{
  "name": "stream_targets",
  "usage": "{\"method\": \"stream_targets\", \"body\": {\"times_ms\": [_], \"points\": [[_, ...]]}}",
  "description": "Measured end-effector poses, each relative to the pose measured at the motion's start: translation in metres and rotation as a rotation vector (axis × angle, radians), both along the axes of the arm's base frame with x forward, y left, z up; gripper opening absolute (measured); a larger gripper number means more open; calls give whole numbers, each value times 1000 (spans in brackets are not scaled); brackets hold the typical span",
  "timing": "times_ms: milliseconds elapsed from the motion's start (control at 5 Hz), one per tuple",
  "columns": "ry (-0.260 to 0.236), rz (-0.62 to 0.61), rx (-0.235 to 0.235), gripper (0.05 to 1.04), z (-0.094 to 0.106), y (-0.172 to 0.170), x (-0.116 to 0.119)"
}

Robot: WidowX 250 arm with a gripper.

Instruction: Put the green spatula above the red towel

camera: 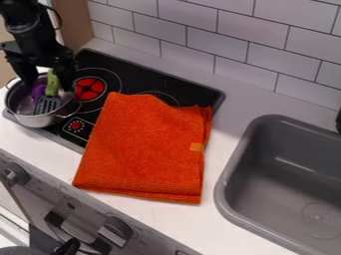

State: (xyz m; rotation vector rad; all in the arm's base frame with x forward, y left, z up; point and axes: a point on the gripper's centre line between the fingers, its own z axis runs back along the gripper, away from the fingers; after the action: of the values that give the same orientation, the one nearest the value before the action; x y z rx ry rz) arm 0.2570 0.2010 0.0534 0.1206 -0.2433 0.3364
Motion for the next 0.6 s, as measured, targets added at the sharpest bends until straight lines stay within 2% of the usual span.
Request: {"method": "stream_targets", "body": {"times_ms": [200, 400, 600], "points": [[-3, 4, 27, 997, -1, 2, 0], [-1, 9, 13, 997, 2, 2, 1], [-20, 23, 45, 965, 4, 6, 5]]}}
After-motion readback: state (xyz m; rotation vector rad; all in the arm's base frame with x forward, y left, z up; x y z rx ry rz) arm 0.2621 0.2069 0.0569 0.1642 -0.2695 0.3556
